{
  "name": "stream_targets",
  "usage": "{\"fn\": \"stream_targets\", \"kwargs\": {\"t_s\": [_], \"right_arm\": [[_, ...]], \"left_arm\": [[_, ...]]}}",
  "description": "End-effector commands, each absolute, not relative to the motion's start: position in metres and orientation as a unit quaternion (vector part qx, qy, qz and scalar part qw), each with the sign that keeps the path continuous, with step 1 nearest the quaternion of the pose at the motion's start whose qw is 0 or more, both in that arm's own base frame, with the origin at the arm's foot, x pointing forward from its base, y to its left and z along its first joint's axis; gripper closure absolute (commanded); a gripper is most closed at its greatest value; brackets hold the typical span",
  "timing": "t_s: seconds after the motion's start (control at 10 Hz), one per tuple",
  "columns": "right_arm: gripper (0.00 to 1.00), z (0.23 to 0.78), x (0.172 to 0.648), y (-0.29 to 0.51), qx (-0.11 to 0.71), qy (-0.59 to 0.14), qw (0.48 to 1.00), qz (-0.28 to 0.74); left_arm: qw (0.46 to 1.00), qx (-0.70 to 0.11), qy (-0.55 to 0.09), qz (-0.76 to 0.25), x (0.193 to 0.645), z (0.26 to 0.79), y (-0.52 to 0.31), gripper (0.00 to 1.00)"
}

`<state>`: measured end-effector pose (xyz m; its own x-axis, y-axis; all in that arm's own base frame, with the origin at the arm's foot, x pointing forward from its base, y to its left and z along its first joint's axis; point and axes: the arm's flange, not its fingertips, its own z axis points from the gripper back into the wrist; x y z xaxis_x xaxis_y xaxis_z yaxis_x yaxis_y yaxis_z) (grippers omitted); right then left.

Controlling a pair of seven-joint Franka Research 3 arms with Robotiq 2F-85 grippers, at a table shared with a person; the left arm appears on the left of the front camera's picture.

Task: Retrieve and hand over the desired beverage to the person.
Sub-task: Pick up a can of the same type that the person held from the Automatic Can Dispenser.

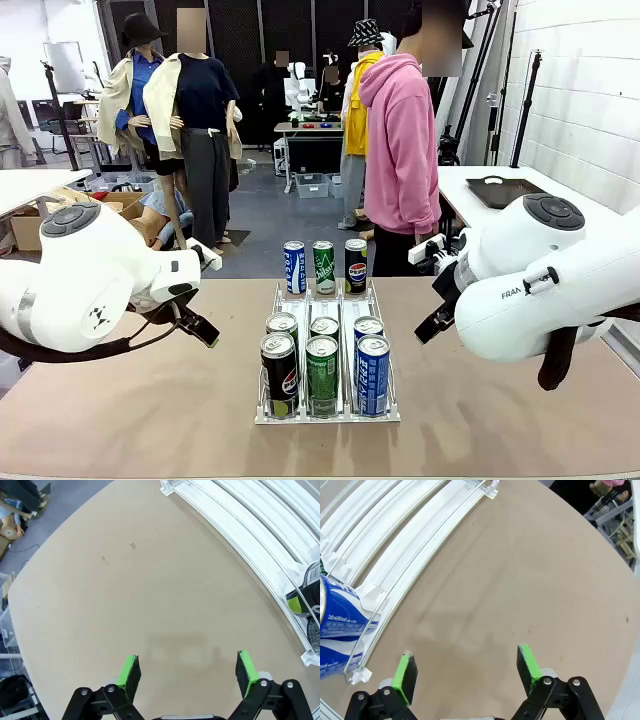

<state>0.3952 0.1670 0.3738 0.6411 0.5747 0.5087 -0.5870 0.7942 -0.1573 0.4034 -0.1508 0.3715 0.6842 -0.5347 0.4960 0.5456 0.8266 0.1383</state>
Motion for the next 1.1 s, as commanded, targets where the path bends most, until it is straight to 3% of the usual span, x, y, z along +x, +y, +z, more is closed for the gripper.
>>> {"fn": "stream_targets", "kwargs": {"t_s": [0.0,1.0], "right_arm": [[0.00,0.3738,0.3952,0.1670,0.011,-0.277,0.906,0.321],[0.00,0.3738,0.3952,0.1670,0.011,-0.277,0.906,0.321]], "left_arm": [[0.918,-0.010,-0.267,-0.294,0.4034,0.3715,-0.1508,0.00],[0.918,-0.010,-0.267,-0.294,0.4034,0.3715,-0.1508,0.00]]}}
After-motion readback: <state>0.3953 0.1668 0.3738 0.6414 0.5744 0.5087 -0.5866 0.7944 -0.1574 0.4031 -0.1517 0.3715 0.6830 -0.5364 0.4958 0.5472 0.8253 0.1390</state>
